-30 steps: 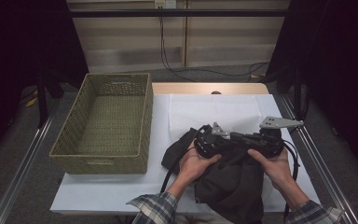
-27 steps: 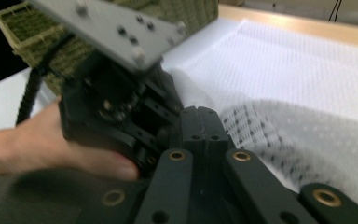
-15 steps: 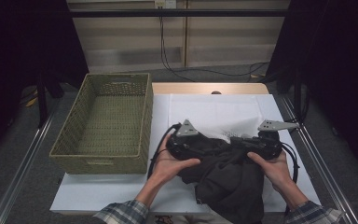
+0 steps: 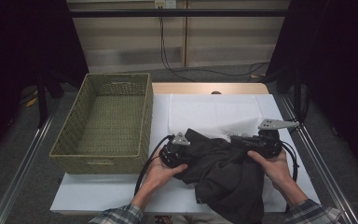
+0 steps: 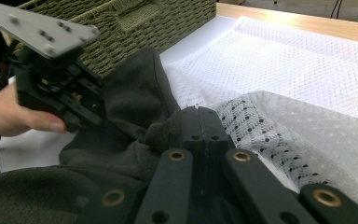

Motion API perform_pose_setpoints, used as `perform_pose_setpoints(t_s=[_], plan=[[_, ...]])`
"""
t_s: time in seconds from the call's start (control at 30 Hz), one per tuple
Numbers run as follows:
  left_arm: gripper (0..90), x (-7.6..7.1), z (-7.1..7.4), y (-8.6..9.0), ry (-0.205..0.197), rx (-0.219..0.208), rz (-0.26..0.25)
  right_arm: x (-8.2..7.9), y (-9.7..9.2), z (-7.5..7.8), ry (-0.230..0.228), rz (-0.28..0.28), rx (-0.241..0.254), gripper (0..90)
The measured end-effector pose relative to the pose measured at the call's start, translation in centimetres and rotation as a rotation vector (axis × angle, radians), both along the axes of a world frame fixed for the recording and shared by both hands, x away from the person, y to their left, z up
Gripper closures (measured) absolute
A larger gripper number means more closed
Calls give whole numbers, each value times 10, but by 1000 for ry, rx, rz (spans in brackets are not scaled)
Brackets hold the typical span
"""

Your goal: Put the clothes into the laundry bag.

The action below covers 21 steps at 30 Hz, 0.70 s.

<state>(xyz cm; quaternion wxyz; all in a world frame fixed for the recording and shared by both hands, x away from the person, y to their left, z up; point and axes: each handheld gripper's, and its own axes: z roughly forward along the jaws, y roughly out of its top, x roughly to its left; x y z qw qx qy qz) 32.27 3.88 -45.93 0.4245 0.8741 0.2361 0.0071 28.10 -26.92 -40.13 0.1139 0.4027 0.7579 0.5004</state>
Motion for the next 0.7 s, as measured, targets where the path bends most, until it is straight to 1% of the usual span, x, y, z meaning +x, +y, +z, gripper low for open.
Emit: perform_pose_setpoints(t_s=[0.03,0.07,0.1,0.13,0.17,0.2,0.23,0.27,0.3,0.33,0.43,0.5,0.53,0.57,0.6,0.67,0.7], plan=[[843,-1,3,2,7,-26,-8,0,-1,0,1,-10,0,900],[850,-3,5,2,0,-34,-12,0,-2,1,0,-9,5,900],[852,-5,10,3,-5,-57,-8,0,-2,1,0,-13,8,900],[855,-6,12,3,3,-81,-12,0,-3,2,-2,-15,11,900],[856,-8,15,2,-6,-103,-17,0,-4,2,-2,-22,14,900],[857,-9,19,0,-15,-113,-20,1,-5,2,-4,-21,19,900],[858,-11,24,-2,-17,-134,-32,1,-5,2,-4,-24,22,900],[858,-12,27,-4,-16,-145,-37,1,-5,2,-4,-28,26,900],[858,-13,31,-7,-32,-142,-48,1,-6,2,-4,-25,25,900],[857,-14,35,-9,-34,-149,-54,2,-5,2,-4,-26,25,900],[858,-15,41,-17,-34,-173,-73,2,-6,2,-4,-23,32,900],[858,-16,43,-23,-23,-195,-81,2,-6,2,0,-24,33,900],[858,-18,45,-28,-31,-194,-98,2,-5,2,-1,-22,31,900],[858,-19,47,-31,-42,-183,-104,2,-5,2,-1,-26,27,900],[857,-20,50,-36,-42,-178,-116,2,-4,2,3,-28,28,900],[855,-19,53,-41,-43,-176,-126,2,-4,1,5,-26,29,900],[854,-19,54,-45,-41,-188,-129,2,-4,1,4,-25,29,900]])
